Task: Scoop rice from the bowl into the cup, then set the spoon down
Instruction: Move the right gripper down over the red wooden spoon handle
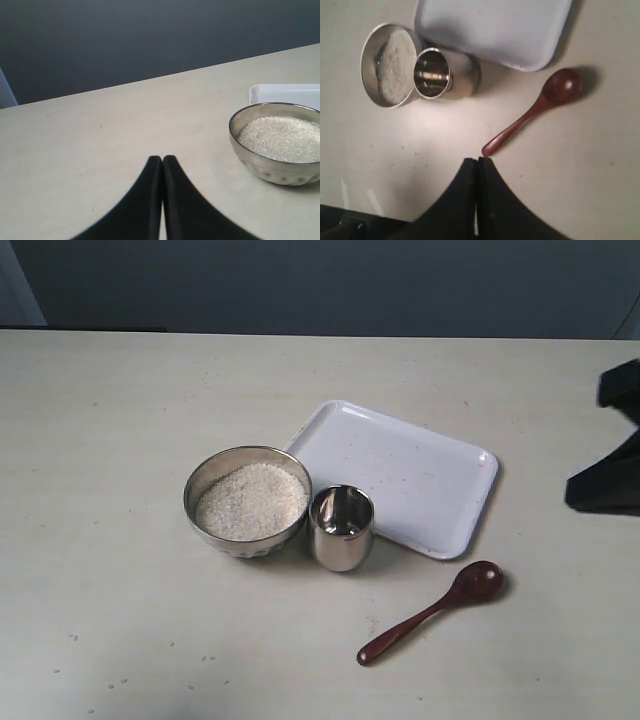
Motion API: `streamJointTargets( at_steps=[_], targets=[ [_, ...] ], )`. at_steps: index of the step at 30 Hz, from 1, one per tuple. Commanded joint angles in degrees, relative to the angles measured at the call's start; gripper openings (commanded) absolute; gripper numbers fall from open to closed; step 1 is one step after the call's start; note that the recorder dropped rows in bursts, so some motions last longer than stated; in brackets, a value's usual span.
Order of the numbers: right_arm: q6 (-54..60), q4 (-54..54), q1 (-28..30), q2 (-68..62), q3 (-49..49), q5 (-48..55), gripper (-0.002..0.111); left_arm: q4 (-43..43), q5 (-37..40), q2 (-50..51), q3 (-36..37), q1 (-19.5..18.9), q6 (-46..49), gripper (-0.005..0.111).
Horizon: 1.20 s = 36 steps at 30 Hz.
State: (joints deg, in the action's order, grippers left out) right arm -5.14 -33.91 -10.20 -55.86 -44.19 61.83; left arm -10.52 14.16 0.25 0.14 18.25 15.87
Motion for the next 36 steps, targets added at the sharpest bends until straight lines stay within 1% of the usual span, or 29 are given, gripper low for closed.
streamJointTargets(
  at_steps=[1, 3, 6, 8, 10, 12, 14, 19, 22, 25, 28, 29, 30, 31, 34, 36],
  targets=[
    [-6.86, -0.23, -14.08, -3.75, 3.66, -8.52, -0.001, 0.04, -0.37, -0.25, -0.14, 0.28, -0.30, 0.001],
    [-9.63, 0.56, -20.48, -5.73, 4.58, -13.37, -0.001, 0.04, -0.37, -0.25, -0.14, 0.28, -0.30, 0.001],
    [-18.98, 6.66, -28.99, -9.68, 4.85, -18.93, -0.001, 0.04, -0.37, -0.25, -0.14, 0.28, -0.30, 0.001],
    [-26.04, 12.58, -33.49, -12.51, 4.85, -21.90, -0.001, 0.04, -0.37, -0.25, -0.14, 0.28, -0.30, 0.001],
    [-33.28, 18.85, -36.59, -15.87, 4.85, -23.51, -0.001, 0.04, -0.37, -0.25, -0.14, 0.28, -0.30, 0.001],
    [-37.93, 22.07, -38.43, -19.42, 4.85, -23.62, -0.001, 0.04, -0.37, -0.25, -0.14, 0.28, -0.30, 0.001],
    [-39.74, 21.70, -39.68, -22.68, 4.85, -25.25, -0.001, 0.04, -0.37, -0.25, -0.14, 0.28, -0.30, 0.001],
    [-39.74, 16.22, -42.15, -30.65, 4.85, -34.54, -0.001, 0.04, -0.37, -0.25, -0.14, 0.28, -0.30, 0.001],
    [-39.51, 13.06, -42.44, -33.92, 4.85, -36.25, -0.001, 0.04, -0.37, -0.25, -0.14, 0.28, -0.30, 0.001],
    [-35.53, 15.54, -42.44, -35.21, 4.85, -35.30, -0.001, 0.04, -0.37, -0.25, -0.14, 0.28, -0.30, 0.001],
    [-33.90, 16.34, -42.44, -35.34, 4.85, -35.55, -0.001, 0.04, -0.37, -0.25, -0.14, 0.28, -0.30, 0.001],
    [-31.35, 16.34, -42.44, -35.34, 4.85, -35.65, -0.001, 0.04, -0.37, -0.25, -0.14, 0.28, -0.30, 0.001],
    [-27.83, 16.36, -42.44, -35.34, 4.85, -35.82, -0.001, 0.04, -0.37, -0.25, -0.14, 0.28, -0.30, 0.001],
    [-21.42, 16.36, -42.44, -35.23, 4.85, -35.15, -0.001, 0.04, -0.37, -0.25, -0.14, 0.28, -0.30, 0.001],
    [1.23, 16.46, -42.44, -35.23, 4.85, -29.70, -0.001, 0.04, -0.37, -0.25, -0.14, 0.28, -0.30, 0.001],
    [9.40, 16.73, -42.44, -35.13, 4.85, -27.10, -0.001, 0.04, -0.37, -0.25, -0.14, 0.28, -0.30, 0.001]
  ],
)
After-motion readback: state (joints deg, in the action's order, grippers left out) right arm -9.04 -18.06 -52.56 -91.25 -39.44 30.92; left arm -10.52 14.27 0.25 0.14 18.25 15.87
